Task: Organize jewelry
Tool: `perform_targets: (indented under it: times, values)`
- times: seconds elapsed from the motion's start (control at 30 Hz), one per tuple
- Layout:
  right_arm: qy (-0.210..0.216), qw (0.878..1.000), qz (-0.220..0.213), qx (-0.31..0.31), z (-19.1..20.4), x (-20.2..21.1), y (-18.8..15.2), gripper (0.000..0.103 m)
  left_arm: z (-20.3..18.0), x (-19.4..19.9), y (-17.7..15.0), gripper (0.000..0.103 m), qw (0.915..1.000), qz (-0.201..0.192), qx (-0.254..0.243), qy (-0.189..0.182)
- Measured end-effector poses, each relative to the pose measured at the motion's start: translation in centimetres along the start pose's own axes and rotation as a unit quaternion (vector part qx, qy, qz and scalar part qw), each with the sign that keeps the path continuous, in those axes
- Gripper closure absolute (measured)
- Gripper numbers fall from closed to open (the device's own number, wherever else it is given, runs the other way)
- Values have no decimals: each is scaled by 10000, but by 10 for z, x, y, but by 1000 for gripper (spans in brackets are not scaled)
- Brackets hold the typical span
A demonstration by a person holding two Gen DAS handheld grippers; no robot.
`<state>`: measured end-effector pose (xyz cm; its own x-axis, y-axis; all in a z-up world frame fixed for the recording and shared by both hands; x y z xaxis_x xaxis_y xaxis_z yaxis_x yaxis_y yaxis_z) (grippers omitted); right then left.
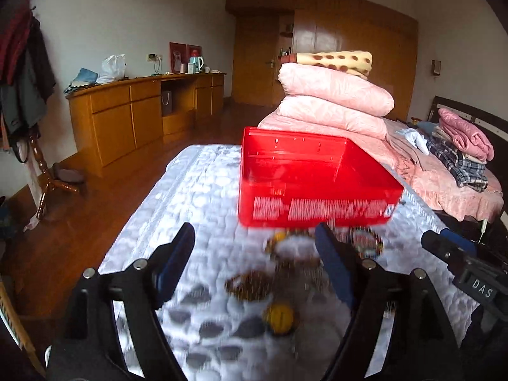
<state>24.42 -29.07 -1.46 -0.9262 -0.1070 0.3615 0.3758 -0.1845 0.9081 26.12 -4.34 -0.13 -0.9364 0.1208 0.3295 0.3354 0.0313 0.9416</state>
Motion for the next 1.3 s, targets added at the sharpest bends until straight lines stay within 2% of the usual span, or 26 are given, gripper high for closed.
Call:
perform_targets:
  times: [0.2, 0.37, 0.83, 1.1, 1.23, 1.3]
  values:
    - [21, 9997, 246, -52, 1, 11, -26, 50, 0, 22, -22, 27, 9999, 79, -112, 76]
    - [51, 9992, 385, 13, 5, 14, -43, 50, -7, 26, -41, 27, 9994, 230, -233, 61]
    - [-130, 9989, 444, -5, 0, 17, -48, 50, -27, 25, -69, 28, 9977, 603, -278, -105]
    - [-165, 9991, 388, -24, -8, 21, -46, 50, -47, 14, -89, 28, 9938, 1043, -334, -185]
    - [-85, 9992, 378, -116, -12, 21, -47, 50, -47, 6, -97, 37, 9908, 1328, -236, -123]
    - [-51, 9991, 393, -157, -14, 21, -47, 50, -47, 5, -96, 40, 9908, 1335, -231, -76]
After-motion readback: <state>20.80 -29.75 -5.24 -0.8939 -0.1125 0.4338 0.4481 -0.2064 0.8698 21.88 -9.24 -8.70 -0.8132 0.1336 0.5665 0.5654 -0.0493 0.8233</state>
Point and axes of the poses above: each gripper's, at about its wrist camera, not at the fingertips, and x roughly against the way its jaws point, z to its left, y to its top, the point moved 7 cm from there along -x, roughly the way its jaws point, and after that the axes turned 11 degrees about -z, right-handed, at the moved point
